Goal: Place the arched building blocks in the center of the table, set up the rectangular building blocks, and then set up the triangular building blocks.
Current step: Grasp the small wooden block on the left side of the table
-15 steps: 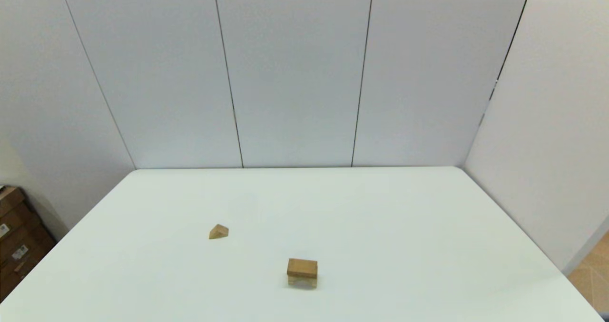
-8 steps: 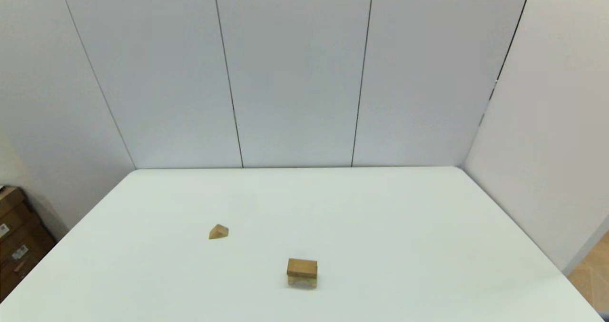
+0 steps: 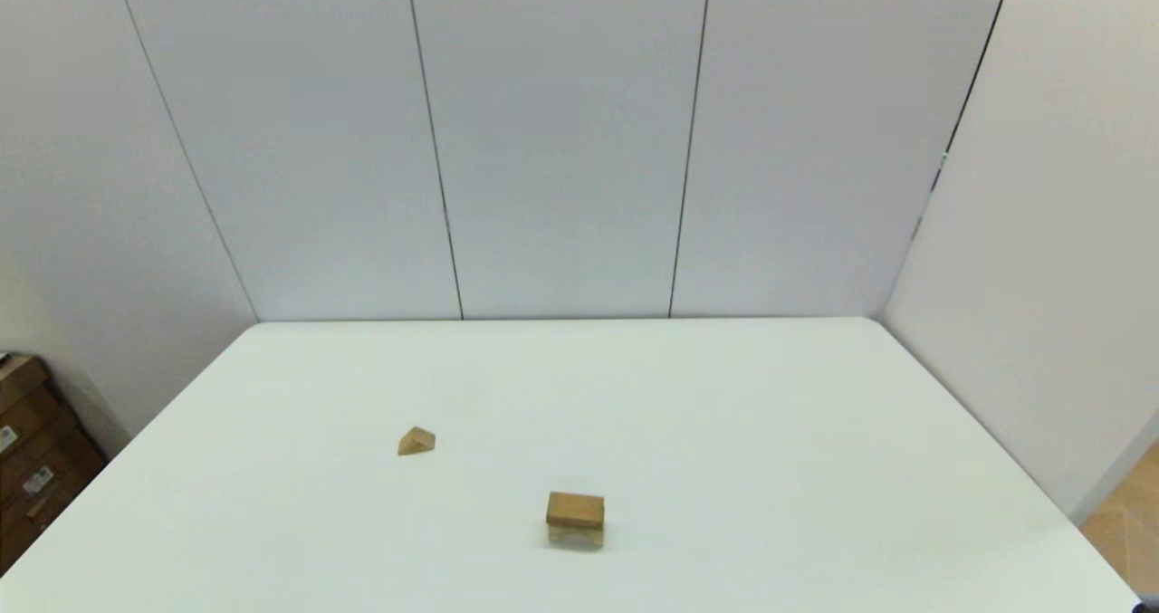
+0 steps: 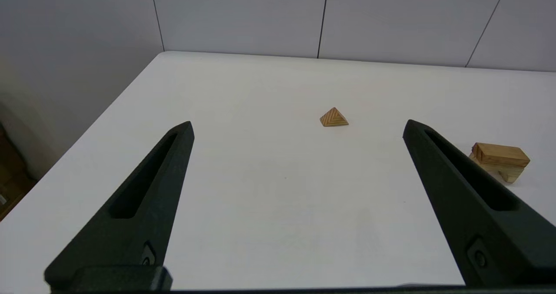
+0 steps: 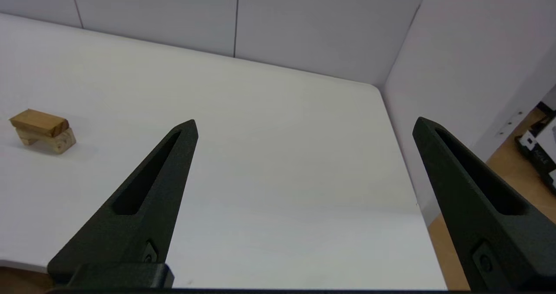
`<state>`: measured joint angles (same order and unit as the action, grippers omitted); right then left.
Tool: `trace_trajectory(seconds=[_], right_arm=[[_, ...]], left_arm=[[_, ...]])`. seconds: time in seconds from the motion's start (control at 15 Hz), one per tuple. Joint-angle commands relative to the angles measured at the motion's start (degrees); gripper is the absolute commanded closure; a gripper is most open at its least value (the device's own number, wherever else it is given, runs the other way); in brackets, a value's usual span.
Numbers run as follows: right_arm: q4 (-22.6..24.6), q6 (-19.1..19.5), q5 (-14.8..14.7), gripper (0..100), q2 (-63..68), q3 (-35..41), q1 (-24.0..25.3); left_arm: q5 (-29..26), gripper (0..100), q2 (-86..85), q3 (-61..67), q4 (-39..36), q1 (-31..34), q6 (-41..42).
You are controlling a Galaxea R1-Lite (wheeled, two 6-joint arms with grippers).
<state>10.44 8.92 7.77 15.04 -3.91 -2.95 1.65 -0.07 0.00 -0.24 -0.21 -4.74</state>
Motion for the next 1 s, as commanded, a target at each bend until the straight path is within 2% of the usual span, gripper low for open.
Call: trace_trajectory(seconds=[0.07, 0.47, 1.0], right_arm=[[0.38, -0.13, -0.03, 0, -0.10, 0.84, 0.40], [5.21, -0.40, -0.12, 0, 2.36, -0.13, 1.19], [3.98, -1.54, -0.12, 0, -4.58, 1.10, 1.98]], left_arm=[[0.11, 0, 0.07, 0.00, -0.02, 0.03, 0.00], [0.11, 0, 0.07, 0.00, -0.02, 0.03, 0.00], [0.02, 0, 0.07, 0.00, -0.02, 0.03, 0.00]])
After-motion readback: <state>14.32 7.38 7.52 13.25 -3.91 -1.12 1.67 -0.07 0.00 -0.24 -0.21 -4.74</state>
